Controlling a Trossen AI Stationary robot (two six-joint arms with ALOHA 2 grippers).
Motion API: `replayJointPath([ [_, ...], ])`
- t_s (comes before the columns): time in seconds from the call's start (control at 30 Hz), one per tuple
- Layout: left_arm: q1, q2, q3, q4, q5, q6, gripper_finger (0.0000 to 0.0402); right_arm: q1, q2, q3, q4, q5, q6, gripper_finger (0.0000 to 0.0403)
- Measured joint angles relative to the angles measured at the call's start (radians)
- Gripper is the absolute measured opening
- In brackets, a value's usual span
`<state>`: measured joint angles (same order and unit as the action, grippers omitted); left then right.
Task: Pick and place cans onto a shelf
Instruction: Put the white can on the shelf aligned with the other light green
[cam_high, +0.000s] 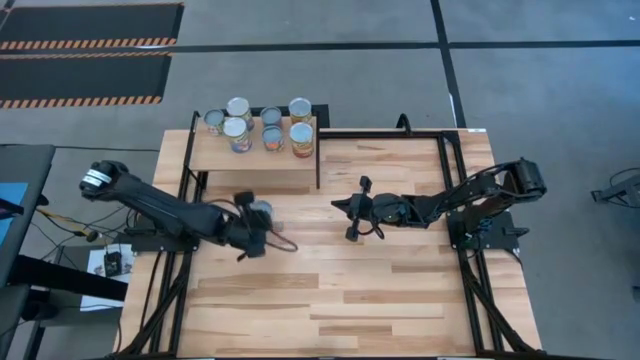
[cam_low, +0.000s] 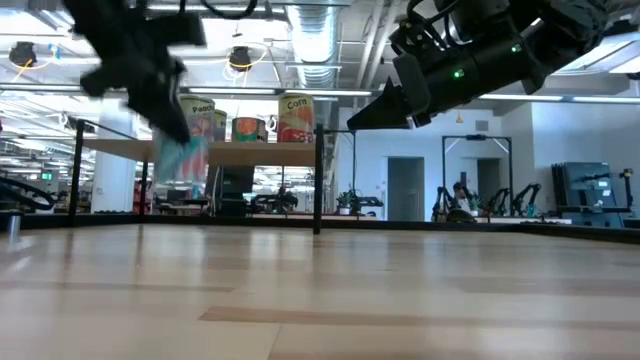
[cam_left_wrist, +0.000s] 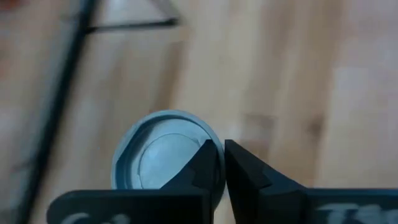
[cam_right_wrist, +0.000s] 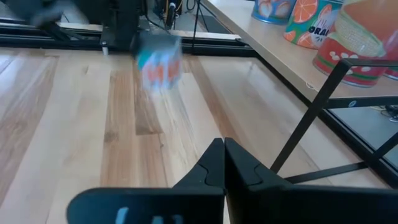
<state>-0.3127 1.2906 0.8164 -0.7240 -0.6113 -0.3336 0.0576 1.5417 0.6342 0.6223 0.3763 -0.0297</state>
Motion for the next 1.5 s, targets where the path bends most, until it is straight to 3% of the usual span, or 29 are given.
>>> replayJointPath([
  [0.23,0.005,-0.144,0.231,-0.500,-0.082,-0.303,0.0003,0.001,0.000,0.000,-0.001,-0.003,0.003,0.0012],
  [0.4,0.035,-0.287,0.225,-0.693,-0.180,-0.494,0.0003,0.001,0.000,0.000,0.000,-0.004,0.004,0.0012],
  [0.5,0.094,-0.376,0.195,-0.710,-0.209,-0.507,0.0003,0.002,0.000,0.000,0.000,-0.006,0.004,0.0012],
  [0.73,0.344,-0.511,0.143,-0.564,-0.214,-0.246,0.0002,0.001,0.000,0.000,0.006,-0.007,0.004,0.0012],
  [1.1,0.767,-0.488,0.141,-0.314,0.070,0.202,0.0002,0.002,0.000,0.000,0.007,-0.009,0.015,0.0012],
  [1.33,1.002,-0.450,0.141,-0.271,0.213,0.343,0.0002,0.007,0.001,0.000,0.007,-0.010,0.007,0.0012],
  [1.5,1.112,-0.419,0.141,-0.227,0.325,0.400,0.0002,0.007,0.001,0.000,0.007,-0.010,0.007,0.0012],
])
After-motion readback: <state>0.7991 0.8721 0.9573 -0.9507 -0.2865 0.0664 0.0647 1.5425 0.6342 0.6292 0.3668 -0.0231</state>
